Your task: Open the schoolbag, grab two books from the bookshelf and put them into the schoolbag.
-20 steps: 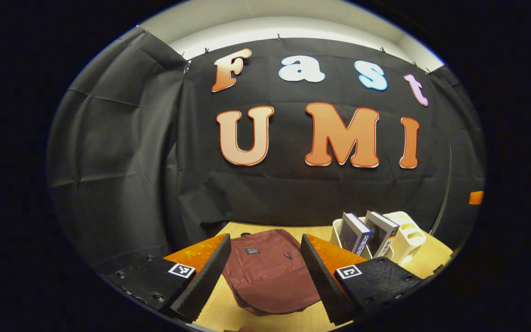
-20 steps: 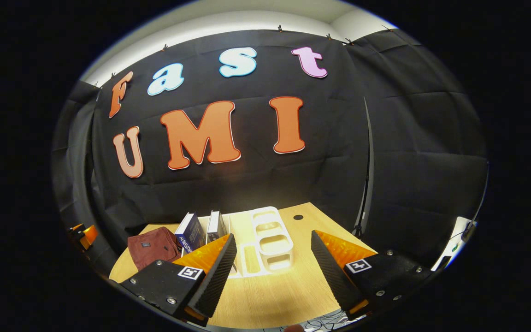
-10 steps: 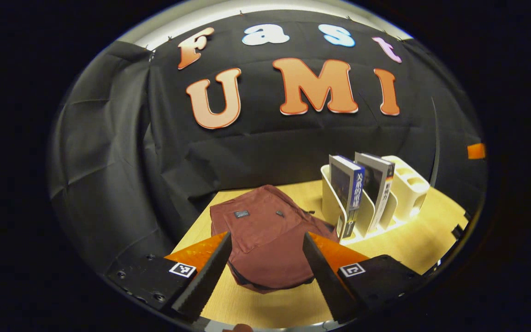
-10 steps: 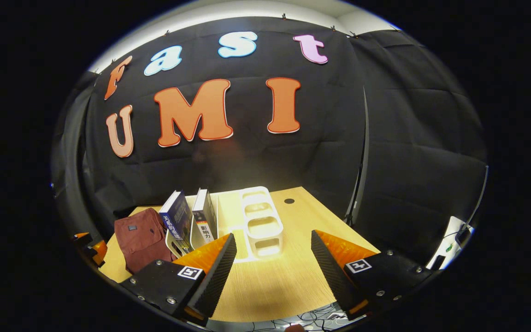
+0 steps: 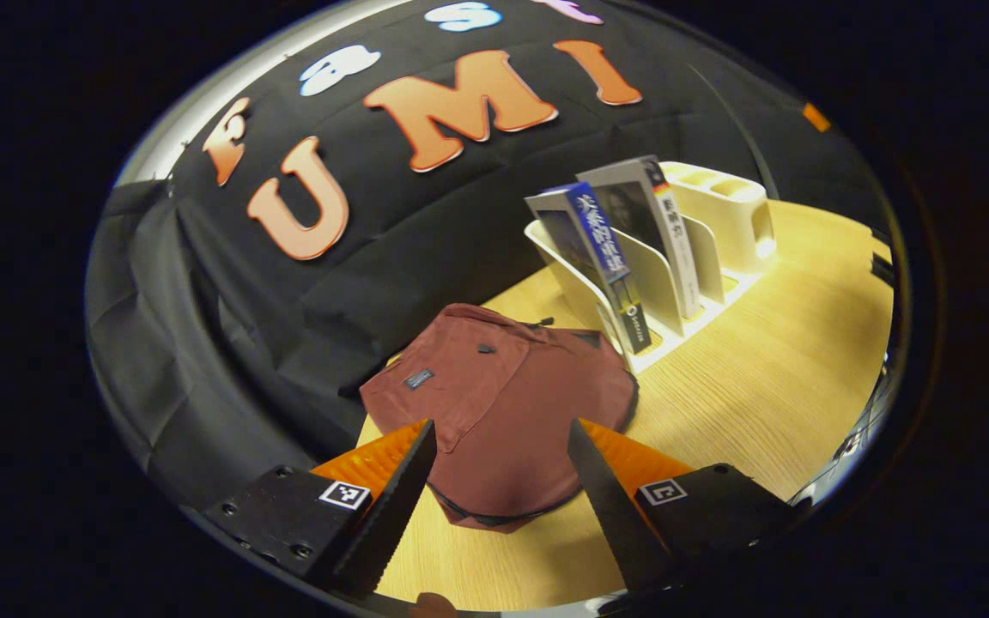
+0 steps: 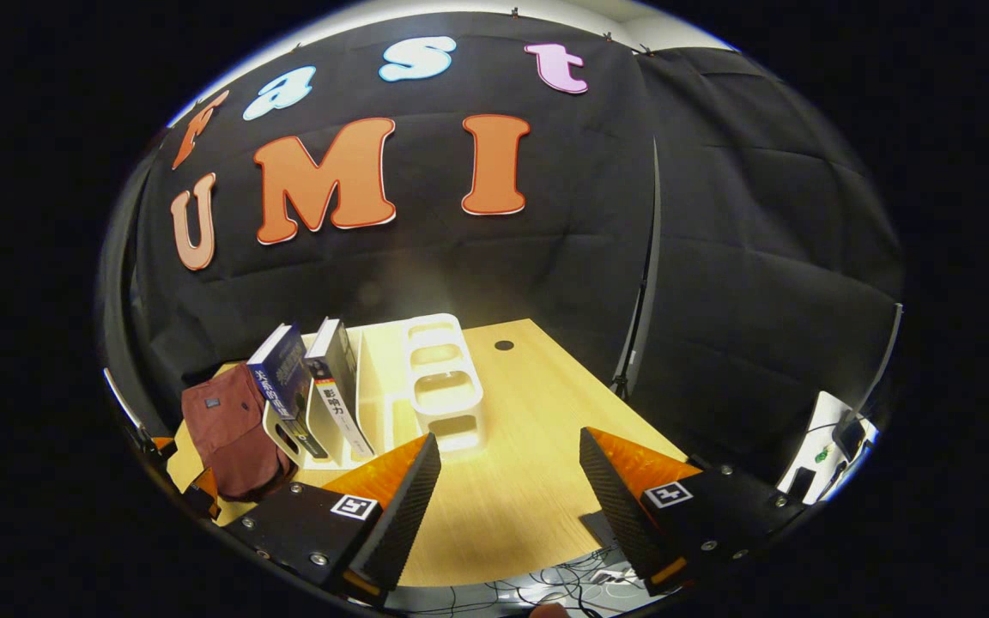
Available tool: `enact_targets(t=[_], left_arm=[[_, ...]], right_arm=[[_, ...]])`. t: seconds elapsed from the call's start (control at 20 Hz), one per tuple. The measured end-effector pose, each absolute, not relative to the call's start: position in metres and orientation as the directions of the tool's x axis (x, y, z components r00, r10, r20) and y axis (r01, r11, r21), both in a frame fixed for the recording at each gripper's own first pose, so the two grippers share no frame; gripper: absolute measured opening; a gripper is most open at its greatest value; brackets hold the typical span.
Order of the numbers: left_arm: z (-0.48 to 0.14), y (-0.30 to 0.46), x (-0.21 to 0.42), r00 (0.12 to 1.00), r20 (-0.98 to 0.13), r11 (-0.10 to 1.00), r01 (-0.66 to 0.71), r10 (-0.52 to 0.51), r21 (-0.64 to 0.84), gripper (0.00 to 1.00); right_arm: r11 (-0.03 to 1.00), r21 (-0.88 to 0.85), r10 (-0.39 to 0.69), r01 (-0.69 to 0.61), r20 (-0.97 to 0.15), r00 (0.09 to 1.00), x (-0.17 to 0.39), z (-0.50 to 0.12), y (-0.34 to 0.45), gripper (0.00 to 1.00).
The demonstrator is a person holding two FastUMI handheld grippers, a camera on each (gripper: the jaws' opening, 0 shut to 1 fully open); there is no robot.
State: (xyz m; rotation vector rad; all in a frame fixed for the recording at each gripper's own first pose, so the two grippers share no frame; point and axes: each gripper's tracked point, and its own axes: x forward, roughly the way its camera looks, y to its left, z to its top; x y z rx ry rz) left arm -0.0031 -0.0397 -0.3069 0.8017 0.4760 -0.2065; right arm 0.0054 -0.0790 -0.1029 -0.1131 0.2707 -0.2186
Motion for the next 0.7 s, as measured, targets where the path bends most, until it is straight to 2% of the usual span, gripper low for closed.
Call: enact_targets(t=[0.15,0.5,0.7], left_arm=[[-0.341,-0.054,-0.001,0.844,-0.536,0.643,0.413,-0.005,0.645,0.98],[-0.390,-0.071,0.020,0.816,-0.578,0.560,0.487,-0.017,0.670,0.98],[-0.405,-0.067,0.036,0.815,-0.580,0.524,0.488,0.013,0.698,0.98]], right_arm=[[0.965,-0.146,-0.251,0.218,-0.273,0.929,0.003,-0.109,-0.089,0.97],[0.957,-0.086,-0.290,0.278,-0.319,0.902,-0.002,-0.125,-0.109,0.97],[0.953,-0.098,-0.302,0.285,-0.332,0.894,-0.003,-0.129,-0.110,0.97]])
